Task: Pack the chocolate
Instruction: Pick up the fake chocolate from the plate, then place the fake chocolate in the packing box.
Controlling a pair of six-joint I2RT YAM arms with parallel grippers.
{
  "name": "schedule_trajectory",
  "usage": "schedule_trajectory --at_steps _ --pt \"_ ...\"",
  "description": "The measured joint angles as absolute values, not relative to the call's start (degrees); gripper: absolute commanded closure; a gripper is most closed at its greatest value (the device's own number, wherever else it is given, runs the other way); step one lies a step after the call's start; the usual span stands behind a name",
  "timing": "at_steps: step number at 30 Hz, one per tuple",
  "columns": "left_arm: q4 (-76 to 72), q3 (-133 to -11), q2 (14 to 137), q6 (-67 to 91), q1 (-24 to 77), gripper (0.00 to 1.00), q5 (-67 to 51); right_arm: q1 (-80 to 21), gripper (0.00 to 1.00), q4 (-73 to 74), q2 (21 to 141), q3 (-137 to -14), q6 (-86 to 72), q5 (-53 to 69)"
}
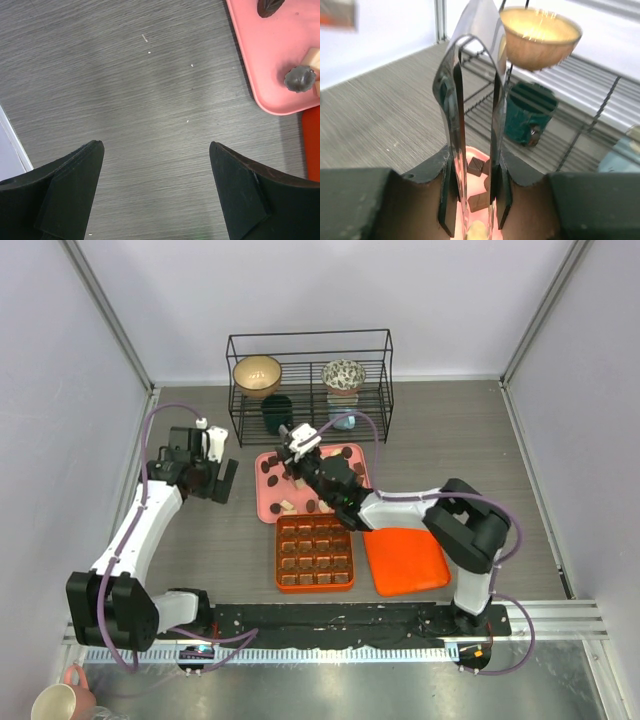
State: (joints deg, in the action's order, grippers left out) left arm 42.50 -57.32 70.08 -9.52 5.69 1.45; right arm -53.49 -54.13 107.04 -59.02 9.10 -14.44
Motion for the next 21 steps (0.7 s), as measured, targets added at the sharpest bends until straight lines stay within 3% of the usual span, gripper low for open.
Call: schedule_trajectory --at_steps 10,21 --pt "43.0 -55.9 68.3 -9.5 5.7 0.08 1.8 -56.5 0.81 -46.1 83.1 -52.9 7.3 -9.5" --pt "43.8 -55.2 66.5 -9.2 5.6 0.09 1.9 -63.9 0.83 -39.4 81.6 -48.3 4.6 -6.7"
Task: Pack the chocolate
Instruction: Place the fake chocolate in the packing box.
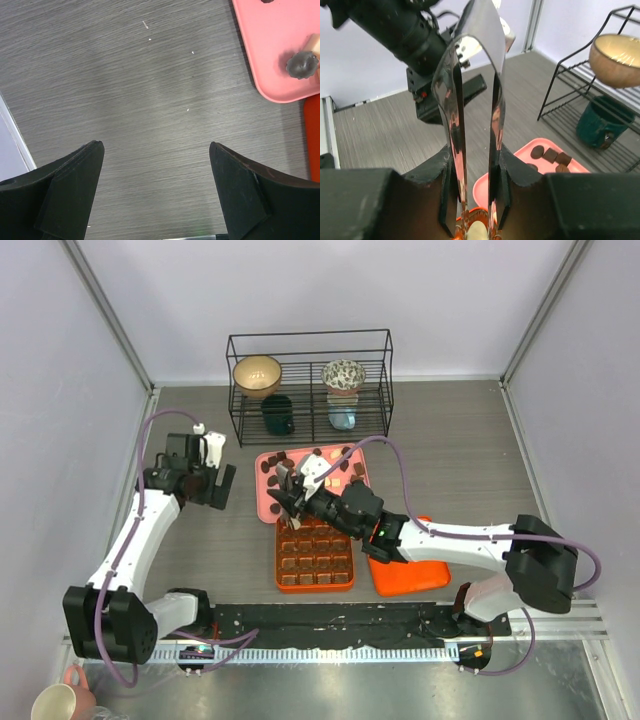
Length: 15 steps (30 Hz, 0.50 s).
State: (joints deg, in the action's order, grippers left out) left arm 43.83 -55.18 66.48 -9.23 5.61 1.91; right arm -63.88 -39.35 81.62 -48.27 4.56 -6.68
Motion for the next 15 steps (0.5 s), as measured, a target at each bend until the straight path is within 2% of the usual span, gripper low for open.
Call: schedule_trajectory --at_steps 3,7,15 --pt "44.6 -55.2 65.4 -9.3 5.6 0.09 1.9 -64.2 0.8 -39.3 83.0 -48.3 4.3 -6.7" --pt "44.9 -55.2 64.6 -9.4 5.6 0.08 1.9 -64.3 0.69 -39.6 84.6 -48.3 4.1 -6.7" --pt "45.4 -55.2 64.1 -9.4 5.6 0.08 1.9 -64.4 0.57 -41.7 86.7 -48.3 4.2 -6.8"
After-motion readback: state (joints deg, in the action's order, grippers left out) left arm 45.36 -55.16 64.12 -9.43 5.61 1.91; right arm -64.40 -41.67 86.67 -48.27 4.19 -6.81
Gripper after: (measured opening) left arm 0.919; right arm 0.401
